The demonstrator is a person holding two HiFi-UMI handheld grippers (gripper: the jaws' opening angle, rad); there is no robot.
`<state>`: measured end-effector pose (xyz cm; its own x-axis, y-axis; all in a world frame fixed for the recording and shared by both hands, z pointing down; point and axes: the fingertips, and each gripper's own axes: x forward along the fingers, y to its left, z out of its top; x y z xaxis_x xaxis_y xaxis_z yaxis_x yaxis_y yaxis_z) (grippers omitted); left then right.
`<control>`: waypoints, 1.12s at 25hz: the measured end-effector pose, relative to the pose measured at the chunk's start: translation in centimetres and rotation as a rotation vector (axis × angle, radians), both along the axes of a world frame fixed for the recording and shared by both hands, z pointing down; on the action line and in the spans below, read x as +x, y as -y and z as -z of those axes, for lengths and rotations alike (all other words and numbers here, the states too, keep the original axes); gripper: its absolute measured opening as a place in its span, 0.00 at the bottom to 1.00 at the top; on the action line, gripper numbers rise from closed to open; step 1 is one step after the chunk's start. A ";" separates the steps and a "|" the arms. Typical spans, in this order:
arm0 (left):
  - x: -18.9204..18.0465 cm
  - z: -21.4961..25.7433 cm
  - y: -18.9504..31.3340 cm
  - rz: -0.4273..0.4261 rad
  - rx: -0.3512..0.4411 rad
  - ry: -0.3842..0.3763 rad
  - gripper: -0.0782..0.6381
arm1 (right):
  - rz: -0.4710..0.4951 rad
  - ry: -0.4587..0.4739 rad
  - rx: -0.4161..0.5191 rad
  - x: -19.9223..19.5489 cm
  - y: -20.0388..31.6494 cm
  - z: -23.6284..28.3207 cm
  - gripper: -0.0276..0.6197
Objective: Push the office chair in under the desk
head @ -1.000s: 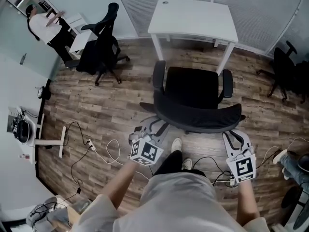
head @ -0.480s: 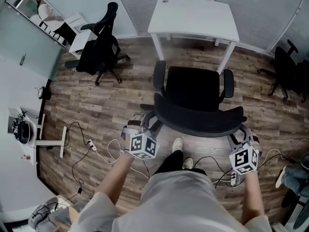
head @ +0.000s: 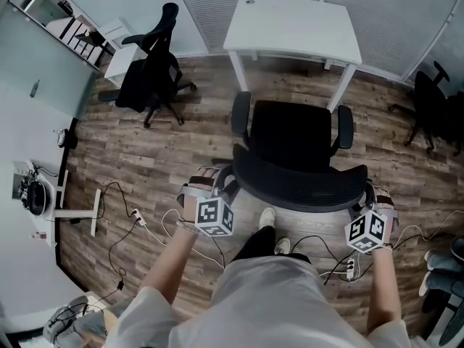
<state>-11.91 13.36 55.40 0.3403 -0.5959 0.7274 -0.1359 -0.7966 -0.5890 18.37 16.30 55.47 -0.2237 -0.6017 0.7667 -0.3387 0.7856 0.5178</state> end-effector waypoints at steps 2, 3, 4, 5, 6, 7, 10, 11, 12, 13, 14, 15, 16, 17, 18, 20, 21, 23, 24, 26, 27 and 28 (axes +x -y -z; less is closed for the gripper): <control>0.1 -0.1 0.1 -0.010 -0.022 0.019 0.36 | 0.014 -0.015 -0.011 0.1 0.2 -0.4 0.38; 0.1 -0.1 0.1 -0.014 -0.030 0.027 0.36 | 0.019 -0.018 -0.020 0.0 0.2 -0.6 0.38; 0.1 -0.1 0.1 -0.017 -0.037 0.033 0.36 | 0.024 -0.019 -0.030 0.0 0.2 -0.7 0.37; 0.0 -0.2 0.1 -0.021 -0.043 0.041 0.36 | 0.028 -0.019 -0.039 -0.1 0.2 -0.8 0.35; 0.1 -0.3 0.0 -0.028 -0.049 0.050 0.36 | 0.032 -0.019 -0.045 -0.2 0.2 -0.9 0.34; 0.1 -0.5 -0.1 -0.034 -0.056 0.059 0.34 | 0.037 -0.020 -0.047 -0.2 0.1 -1.0 0.34; 0.2 -0.9 -0.3 -0.038 -0.075 0.070 0.30 | 0.055 -0.021 -0.048 -0.3 0.1 -1.0 0.32; 0.2 -0.8 -0.3 -0.037 -0.081 0.069 0.30 | 0.059 -0.021 -0.050 -0.3 0.1 -1.0 0.32; 0.2 -0.8 -0.2 -0.037 -0.086 0.068 0.30 | 0.061 -0.021 -0.053 -0.3 0.2 -1.0 0.32; 0.3 -0.8 0.0 -0.038 -0.088 0.065 0.30 | 0.060 -0.020 -0.055 -0.3 0.3 -1.0 0.32; 0.3 -0.8 0.1 -0.039 -0.090 0.062 0.30 | 0.060 -0.018 -0.056 -0.3 0.4 -1.0 0.32; 0.3 -0.9 0.2 -0.038 -0.092 0.059 0.30 | 0.060 -0.015 -0.056 -0.3 0.5 -1.1 0.32; 0.2 -0.9 0.2 -0.037 -0.093 0.057 0.30 | 0.061 -0.013 -0.056 -0.3 0.5 -1.1 0.32; 0.2 -0.9 0.3 -0.034 -0.093 0.057 0.30 | 0.061 -0.011 -0.055 -0.4 0.6 -1.1 0.32; 0.2 -1.0 0.4 -0.032 -0.091 0.058 0.30 | 0.060 -0.010 -0.054 -0.4 0.7 -1.2 0.32; 0.2 -0.9 0.8 -0.025 -0.089 0.060 0.30 | 0.053 -0.011 -0.050 -0.4 1.0 -1.1 0.32; 0.1 -0.8 1.1 -0.021 -0.089 0.060 0.30 | 0.049 -0.010 -0.050 -0.5 1.2 -1.0 0.32; 0.0 -0.7 1.8 -0.011 -0.093 0.059 0.30 | 0.043 -0.002 -0.054 -0.6 1.7 -0.8 0.32; 0.0 -0.7 2.1 -0.003 -0.093 0.058 0.30 | 0.042 0.001 -0.053 -0.6 2.0 -0.8 0.32; 0.0 -0.8 2.6 0.013 -0.088 0.056 0.30 | 0.041 0.002 -0.047 -0.6 2.5 -0.9 0.32; 0.0 -0.8 2.8 0.019 -0.087 0.054 0.30 | 0.041 0.002 -0.044 -0.6 2.7 -1.0 0.32; 0.0 -0.8 2.9 0.023 -0.090 0.051 0.30 | 0.040 0.003 -0.043 -0.6 3.0 -1.0 0.32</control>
<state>-11.89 10.41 56.22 0.2881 -0.5348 0.7943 -0.1260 -0.8435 -0.5222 17.80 13.32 56.48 -0.2490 -0.5591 0.7908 -0.3079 0.8199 0.4826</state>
